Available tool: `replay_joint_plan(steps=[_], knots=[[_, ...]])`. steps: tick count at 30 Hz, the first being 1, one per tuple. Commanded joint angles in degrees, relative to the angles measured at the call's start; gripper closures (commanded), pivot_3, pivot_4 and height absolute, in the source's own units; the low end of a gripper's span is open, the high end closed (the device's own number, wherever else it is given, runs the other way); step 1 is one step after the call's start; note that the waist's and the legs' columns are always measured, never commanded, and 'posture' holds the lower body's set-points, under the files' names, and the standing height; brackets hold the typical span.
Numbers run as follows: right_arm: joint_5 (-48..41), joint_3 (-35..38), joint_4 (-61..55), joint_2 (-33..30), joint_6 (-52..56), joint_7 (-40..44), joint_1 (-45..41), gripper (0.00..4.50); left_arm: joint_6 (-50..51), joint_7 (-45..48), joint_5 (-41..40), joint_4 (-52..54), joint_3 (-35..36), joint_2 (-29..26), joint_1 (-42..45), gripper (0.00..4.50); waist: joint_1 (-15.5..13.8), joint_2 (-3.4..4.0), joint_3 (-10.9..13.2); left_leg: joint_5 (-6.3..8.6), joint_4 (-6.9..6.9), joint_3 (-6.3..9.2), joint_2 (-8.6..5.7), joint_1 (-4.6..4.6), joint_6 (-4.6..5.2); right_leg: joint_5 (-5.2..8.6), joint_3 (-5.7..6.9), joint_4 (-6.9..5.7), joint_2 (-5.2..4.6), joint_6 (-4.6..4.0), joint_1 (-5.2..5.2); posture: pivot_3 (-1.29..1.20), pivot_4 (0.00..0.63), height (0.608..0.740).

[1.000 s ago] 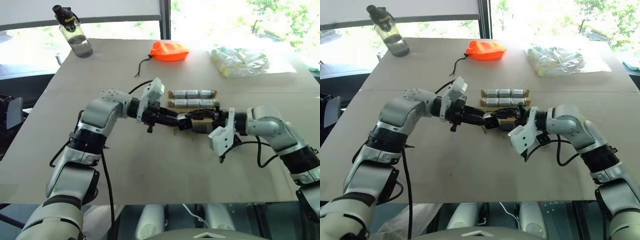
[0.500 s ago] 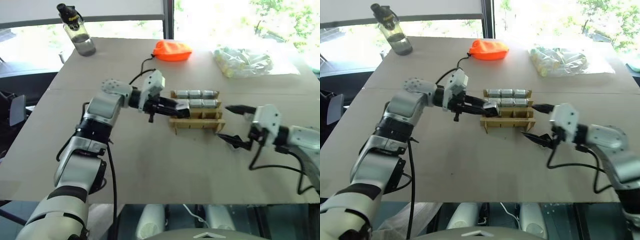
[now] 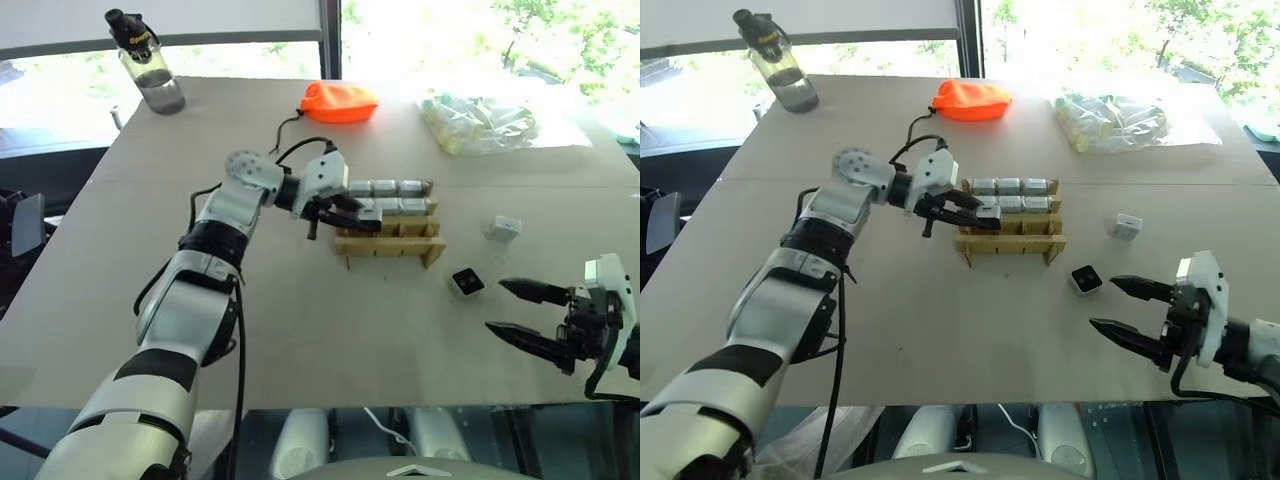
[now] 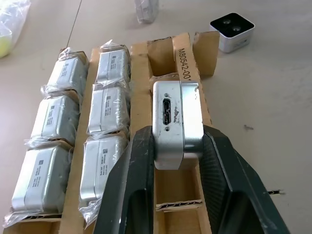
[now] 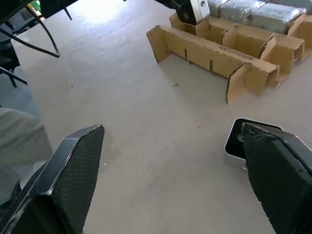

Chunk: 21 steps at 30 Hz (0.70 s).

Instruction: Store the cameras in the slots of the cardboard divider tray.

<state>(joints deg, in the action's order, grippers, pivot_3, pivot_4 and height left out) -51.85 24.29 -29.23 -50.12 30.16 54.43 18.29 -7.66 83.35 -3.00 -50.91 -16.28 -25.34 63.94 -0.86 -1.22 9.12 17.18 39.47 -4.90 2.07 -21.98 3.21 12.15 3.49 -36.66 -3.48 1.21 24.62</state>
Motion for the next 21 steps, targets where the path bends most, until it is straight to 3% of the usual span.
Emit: replay_joint_plan(steps=[1, 12, 21], knots=[[-0.7, 2.9, -1.5, 0.6, 0.2, -0.3, 0.0, 0.05, -2.3, -0.1, 1.7, -2.3, 0.6, -0.2, 1.9, 3.79, 0.0, -0.01, 0.0, 0.00, 0.00, 0.00, 0.00, 0.00, 0.00, 0.00, -0.01, 0.00, 0.00, 0.00, 0.00, 0.00, 0.150, 0.740], [-0.1, 3.6, -0.3, 1.2, 1.0, -0.7, -2.1, 0.05, -4.2, 0.4, 4.8, -4.1, 0.3, -0.8, 0.1, 3.79, 0.0, -0.03, 0.0, 0.00, 0.00, 0.03, 0.02, -0.02, 0.00, 0.00, 0.00, 0.01, -0.01, 0.00, 0.01, 0.00, 0.150, 0.740], [1.1, 3.3, 0.0, 1.4, 0.6, -0.6, -2.5, 0.05, 5.7, 3.5, 3.9, 3.8, 0.2, -0.7, -4.5, 3.79, 0.0, -0.04, -0.1, 0.00, -0.01, 0.02, 0.06, 0.02, -0.01, 0.00, -0.03, -0.03, 0.00, 0.00, 0.00, 0.00, 0.150, 0.740]])
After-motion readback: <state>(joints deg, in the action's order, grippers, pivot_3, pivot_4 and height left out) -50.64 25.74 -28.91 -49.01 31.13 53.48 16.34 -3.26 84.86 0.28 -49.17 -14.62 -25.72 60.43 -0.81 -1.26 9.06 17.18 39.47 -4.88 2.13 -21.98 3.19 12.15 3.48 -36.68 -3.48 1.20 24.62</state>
